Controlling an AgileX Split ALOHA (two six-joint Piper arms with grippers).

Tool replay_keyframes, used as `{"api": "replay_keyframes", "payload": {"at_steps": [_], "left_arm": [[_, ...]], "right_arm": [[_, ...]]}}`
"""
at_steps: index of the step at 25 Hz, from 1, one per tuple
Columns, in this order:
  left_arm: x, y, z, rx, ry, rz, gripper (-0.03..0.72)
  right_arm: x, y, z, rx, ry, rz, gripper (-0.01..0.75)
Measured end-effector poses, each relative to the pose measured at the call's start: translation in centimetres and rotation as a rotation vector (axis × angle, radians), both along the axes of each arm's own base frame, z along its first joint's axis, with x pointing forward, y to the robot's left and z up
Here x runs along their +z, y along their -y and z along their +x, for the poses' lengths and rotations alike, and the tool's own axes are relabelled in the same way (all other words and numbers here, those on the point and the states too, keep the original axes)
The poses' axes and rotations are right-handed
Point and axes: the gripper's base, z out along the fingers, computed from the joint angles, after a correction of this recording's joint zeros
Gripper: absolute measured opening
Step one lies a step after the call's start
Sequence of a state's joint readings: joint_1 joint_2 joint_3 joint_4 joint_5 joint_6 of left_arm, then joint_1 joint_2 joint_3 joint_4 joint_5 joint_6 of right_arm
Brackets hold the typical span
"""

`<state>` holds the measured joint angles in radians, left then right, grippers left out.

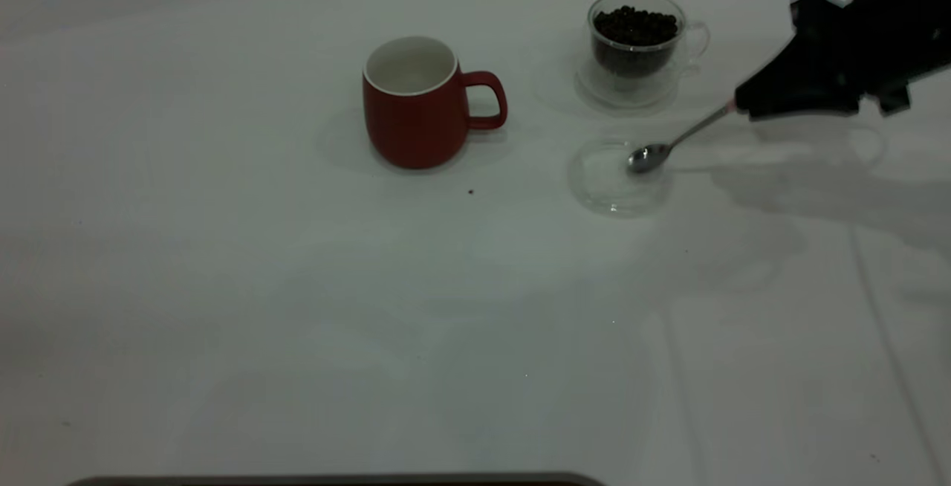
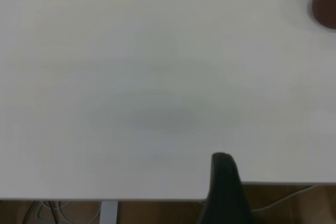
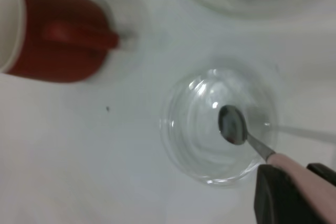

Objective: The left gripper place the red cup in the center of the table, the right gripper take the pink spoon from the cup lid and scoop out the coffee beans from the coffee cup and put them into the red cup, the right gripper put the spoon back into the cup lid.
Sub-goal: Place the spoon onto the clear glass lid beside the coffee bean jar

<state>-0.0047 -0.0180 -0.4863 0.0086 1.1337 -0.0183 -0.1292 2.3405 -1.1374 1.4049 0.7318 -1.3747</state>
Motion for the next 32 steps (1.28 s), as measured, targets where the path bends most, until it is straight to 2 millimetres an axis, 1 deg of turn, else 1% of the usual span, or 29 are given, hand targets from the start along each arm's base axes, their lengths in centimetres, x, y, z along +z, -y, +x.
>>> {"api": "replay_keyframes", "payload": {"at_steps": [2, 5, 11, 15, 20, 24, 27, 32], "left_arm": [[0.0, 0.0, 0.0, 0.0, 0.0, 0.0, 0.587], [0.0, 0.0, 0.0, -0.001, 0.0, 0.001, 0.587], [0.0, 0.0, 0.0, -0.001, 0.0, 0.001, 0.587], [0.0, 0.0, 0.0, -0.001, 0.0, 0.001, 0.587], [0.0, 0.0, 0.0, -0.001, 0.0, 0.001, 0.587], [0.0, 0.0, 0.0, -0.001, 0.0, 0.001, 0.587], [0.0, 0.0, 0.0, -0.001, 0.0, 0.001, 0.587], [0.0, 0.0, 0.0, -0.001, 0.0, 0.001, 0.587]], "right_arm": [[-1.0, -0.2, -0.2, -0.022, -0.029, 0.035, 0.096], [-1.5, -0.3, -0.2, -0.044, -0.036, 0.061, 0.096], [-1.6, -0.4, -0.1, -0.042, -0.024, 0.072, 0.096], [-2.5, -0.9, -0.5, -0.031, -0.052, 0.113, 0.096], [-3.7, -1.6, -0.7, -0.065, -0.073, 0.162, 0.102], [-3.7, -1.5, -0.6, -0.069, -0.055, 0.162, 0.12], [-3.9, -1.4, -0.6, -0.071, -0.054, 0.145, 0.166], [-4.5, -1.4, -1.0, -0.024, -0.067, 0.089, 0.326]]}}
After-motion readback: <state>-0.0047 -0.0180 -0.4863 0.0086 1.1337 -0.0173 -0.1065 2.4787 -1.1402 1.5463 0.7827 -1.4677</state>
